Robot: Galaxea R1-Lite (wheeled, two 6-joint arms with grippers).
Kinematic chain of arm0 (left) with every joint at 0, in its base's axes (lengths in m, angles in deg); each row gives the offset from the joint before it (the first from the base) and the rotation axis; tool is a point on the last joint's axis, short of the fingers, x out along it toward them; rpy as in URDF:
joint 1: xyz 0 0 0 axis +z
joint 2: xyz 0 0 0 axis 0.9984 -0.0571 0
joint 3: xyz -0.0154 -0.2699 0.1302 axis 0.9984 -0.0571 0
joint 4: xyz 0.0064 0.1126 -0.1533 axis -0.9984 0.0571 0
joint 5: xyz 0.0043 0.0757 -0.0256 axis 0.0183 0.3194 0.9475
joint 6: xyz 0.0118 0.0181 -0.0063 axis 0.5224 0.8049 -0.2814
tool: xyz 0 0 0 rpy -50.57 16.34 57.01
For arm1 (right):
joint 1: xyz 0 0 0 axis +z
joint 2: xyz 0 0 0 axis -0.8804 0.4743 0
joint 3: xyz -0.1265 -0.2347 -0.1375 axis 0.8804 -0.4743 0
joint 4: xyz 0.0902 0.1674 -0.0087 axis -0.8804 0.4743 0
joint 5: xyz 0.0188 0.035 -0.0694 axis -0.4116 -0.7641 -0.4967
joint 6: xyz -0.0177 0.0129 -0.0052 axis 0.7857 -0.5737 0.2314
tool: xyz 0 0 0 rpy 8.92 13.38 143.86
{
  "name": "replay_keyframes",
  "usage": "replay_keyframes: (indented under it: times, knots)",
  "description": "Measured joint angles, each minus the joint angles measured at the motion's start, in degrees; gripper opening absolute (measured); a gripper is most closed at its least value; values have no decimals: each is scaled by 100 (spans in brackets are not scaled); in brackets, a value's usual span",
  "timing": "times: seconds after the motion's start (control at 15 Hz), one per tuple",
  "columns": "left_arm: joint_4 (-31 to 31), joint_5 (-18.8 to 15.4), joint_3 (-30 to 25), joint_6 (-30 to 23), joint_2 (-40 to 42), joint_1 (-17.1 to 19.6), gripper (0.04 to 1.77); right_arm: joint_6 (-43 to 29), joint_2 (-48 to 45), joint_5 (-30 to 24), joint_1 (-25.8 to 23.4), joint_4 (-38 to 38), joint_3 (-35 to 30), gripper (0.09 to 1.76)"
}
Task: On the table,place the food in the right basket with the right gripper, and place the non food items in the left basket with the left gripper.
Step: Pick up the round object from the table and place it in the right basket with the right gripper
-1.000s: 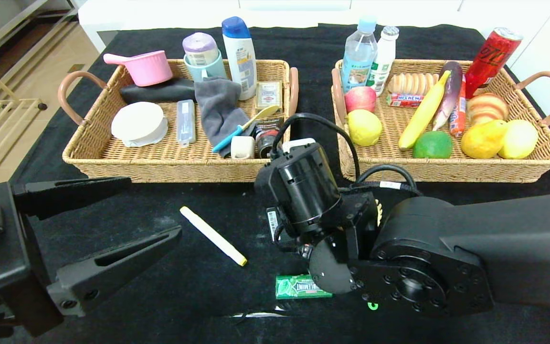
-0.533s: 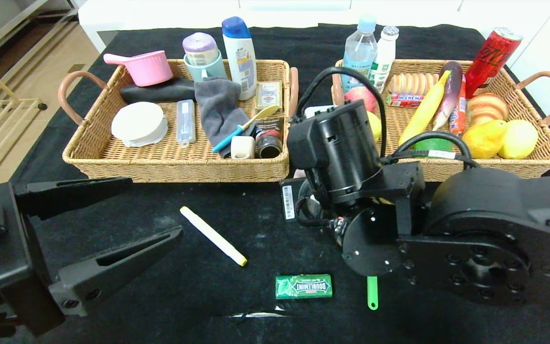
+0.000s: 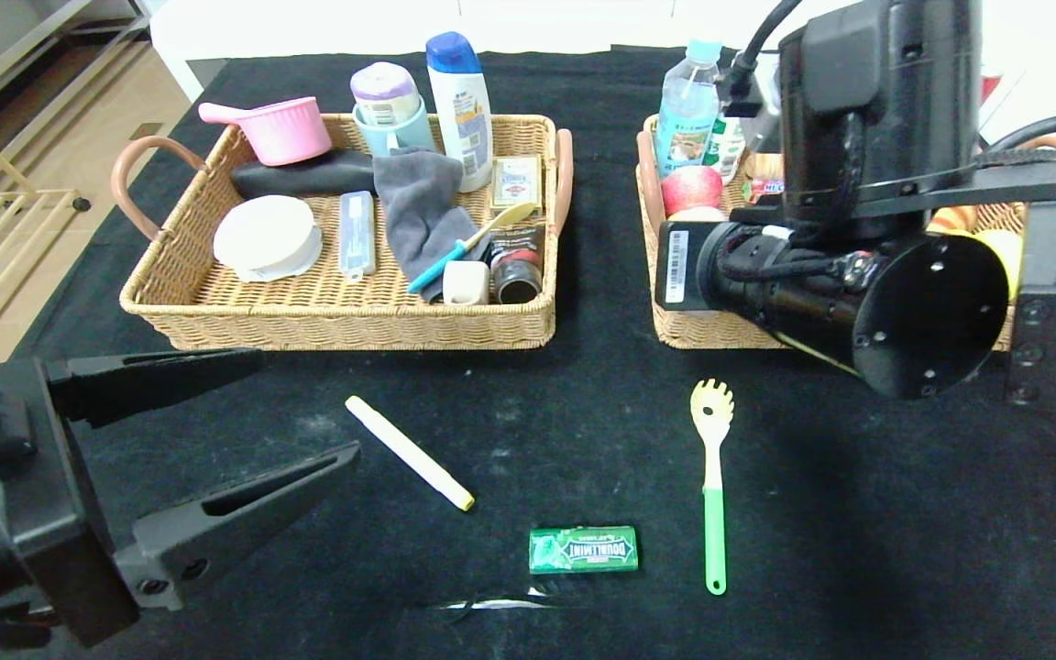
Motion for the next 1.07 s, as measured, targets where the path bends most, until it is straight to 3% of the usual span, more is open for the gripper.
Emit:
replay_keyframes:
  times: [0.4,0.73,1.07]
  knots:
    - [-11,7,-39,2,-5,-28,172,212,-174,-76,-813,-55,110,16]
    - [-2,7,-48,0,-10,-28,172,416,-45,-692,-1584,-52,410,16]
    - [-9,7,-50,0,-10,-23,172,553,380,-946,-2048,-57,945,16]
